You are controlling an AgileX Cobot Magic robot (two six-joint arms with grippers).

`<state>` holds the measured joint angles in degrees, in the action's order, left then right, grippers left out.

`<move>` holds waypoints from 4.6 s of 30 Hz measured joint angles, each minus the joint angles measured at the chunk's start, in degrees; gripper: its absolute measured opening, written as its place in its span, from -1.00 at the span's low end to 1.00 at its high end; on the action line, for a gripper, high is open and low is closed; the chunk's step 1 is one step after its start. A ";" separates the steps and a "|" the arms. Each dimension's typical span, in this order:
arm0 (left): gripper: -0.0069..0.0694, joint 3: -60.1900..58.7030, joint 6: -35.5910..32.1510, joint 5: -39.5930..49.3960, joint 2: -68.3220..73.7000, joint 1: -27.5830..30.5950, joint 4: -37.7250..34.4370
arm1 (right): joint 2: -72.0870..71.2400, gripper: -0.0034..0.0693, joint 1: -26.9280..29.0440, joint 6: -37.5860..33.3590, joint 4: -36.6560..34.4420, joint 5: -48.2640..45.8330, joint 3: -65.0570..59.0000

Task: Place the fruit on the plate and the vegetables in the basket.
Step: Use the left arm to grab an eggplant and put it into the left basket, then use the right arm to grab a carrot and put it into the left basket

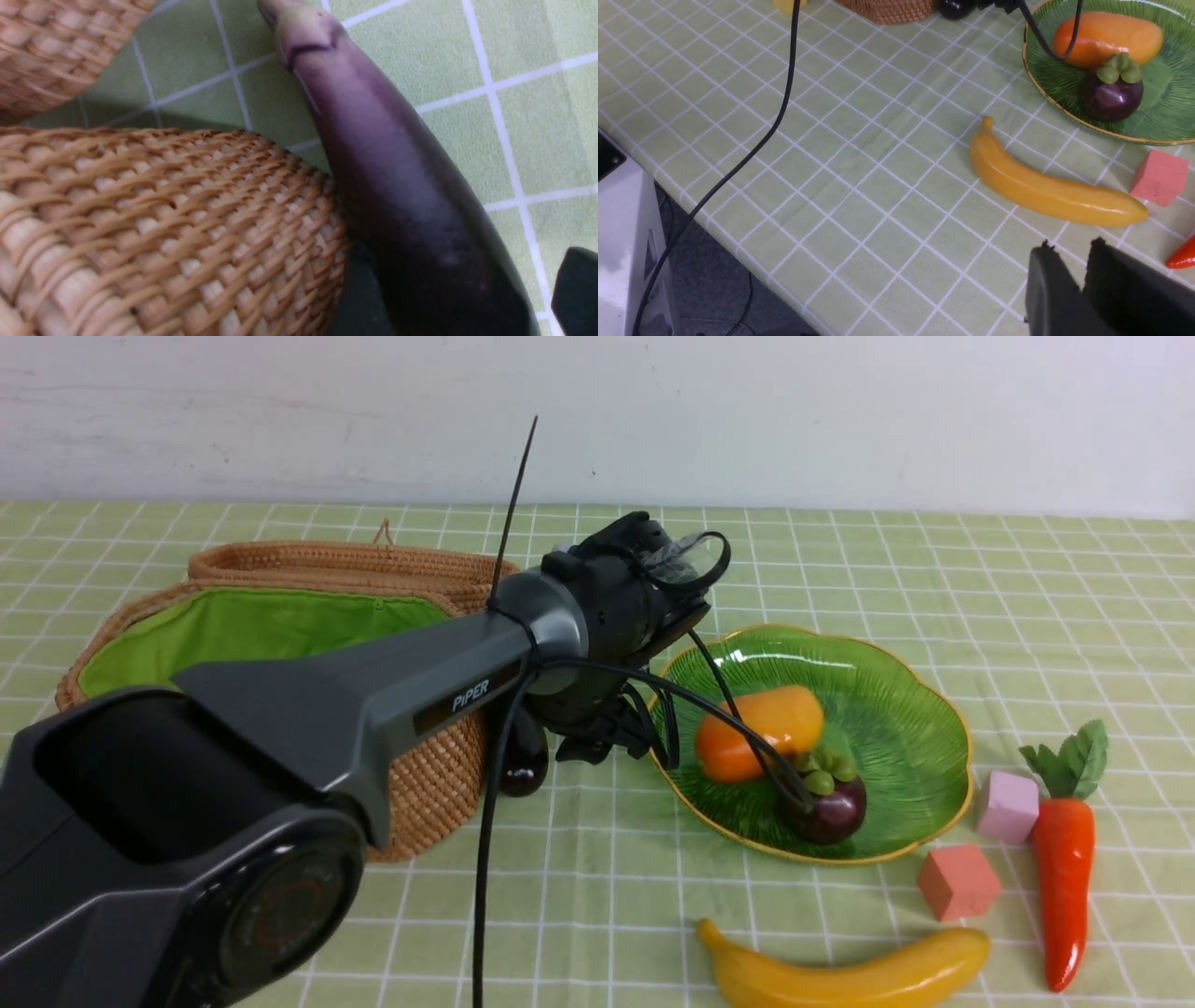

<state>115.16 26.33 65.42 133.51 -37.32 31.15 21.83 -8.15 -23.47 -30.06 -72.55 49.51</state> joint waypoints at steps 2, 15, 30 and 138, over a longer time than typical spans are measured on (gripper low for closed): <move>0.52 0.00 0.00 0.00 0.00 0.00 -0.05 | -0.58 -0.56 0.00 0.00 0.00 0.00 0.00; 0.52 0.00 0.00 -0.47 0.06 0.00 -0.18 | -1.45 -0.55 0.00 -0.05 0.00 0.00 0.00; 0.41 0.00 0.00 -0.32 1.40 -0.06 0.69 | -1.45 -0.56 0.00 -0.05 0.00 0.00 0.00; -0.85 -56.79 -25.84 -13.43 -78.24 -0.58 -34.62 | 23.60 -0.52 0.00 2.78 -0.86 11.03 0.65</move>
<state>58.37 0.49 51.98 55.27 -37.90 -3.46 45.43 -8.15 -20.70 -30.92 -61.52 50.16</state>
